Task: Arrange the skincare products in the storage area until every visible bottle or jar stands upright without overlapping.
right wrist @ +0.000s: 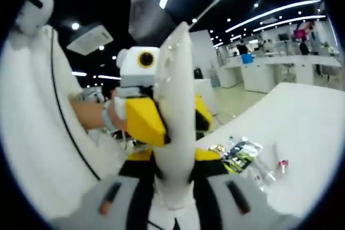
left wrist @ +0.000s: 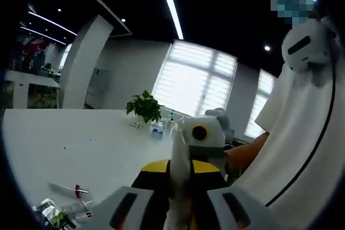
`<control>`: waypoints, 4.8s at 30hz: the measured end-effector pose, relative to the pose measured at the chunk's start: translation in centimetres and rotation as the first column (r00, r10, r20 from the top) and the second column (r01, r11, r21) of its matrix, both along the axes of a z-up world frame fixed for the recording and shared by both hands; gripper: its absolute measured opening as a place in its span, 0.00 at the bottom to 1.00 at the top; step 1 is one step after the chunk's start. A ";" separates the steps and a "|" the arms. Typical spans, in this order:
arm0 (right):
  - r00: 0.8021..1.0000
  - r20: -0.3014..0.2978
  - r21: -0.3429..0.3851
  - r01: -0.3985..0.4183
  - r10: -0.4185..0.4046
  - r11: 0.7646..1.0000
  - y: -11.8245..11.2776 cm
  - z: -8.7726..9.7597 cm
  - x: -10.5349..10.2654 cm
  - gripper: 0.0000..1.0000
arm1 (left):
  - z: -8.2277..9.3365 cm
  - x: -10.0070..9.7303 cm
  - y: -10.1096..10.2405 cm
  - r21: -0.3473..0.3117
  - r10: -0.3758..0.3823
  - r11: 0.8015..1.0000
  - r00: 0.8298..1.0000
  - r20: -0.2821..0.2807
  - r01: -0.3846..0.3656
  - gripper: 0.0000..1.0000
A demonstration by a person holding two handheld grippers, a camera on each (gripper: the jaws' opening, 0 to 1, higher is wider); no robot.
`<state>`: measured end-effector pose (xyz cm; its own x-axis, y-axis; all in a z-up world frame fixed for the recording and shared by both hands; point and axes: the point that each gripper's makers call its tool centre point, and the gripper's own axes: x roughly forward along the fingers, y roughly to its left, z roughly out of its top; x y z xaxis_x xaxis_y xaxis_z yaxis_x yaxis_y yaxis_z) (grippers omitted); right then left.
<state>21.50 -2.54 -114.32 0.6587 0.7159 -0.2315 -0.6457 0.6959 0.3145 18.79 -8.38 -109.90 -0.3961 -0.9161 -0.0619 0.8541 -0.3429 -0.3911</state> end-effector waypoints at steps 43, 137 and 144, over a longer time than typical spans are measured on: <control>0.946 -0.162 -0.540 -0.324 0.281 0.777 -0.7 -1.7 -2.1 0.00 | -10.0 -1.3 1.9 0.274 -0.179 0.956 0.945 0.274 0.102 0.13; 0.957 -0.288 -0.737 -0.250 0.043 0.628 -18.3 -7.7 6.8 0.00 | -15.9 0.1 5.8 0.426 0.307 0.839 0.941 0.143 -0.339 0.18; 0.961 -0.275 -0.730 -0.230 0.031 0.644 -17.9 -9.0 12.1 0.00 | -14.2 1.2 9.4 0.451 0.282 0.828 0.942 0.179 -0.334 0.17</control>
<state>33.55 -20.44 -123.29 0.4326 0.3042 -0.8487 -0.7316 0.6686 -0.1332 20.04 1.01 -124.12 -0.0662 -0.8403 -0.5380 0.9275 0.1469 -0.3436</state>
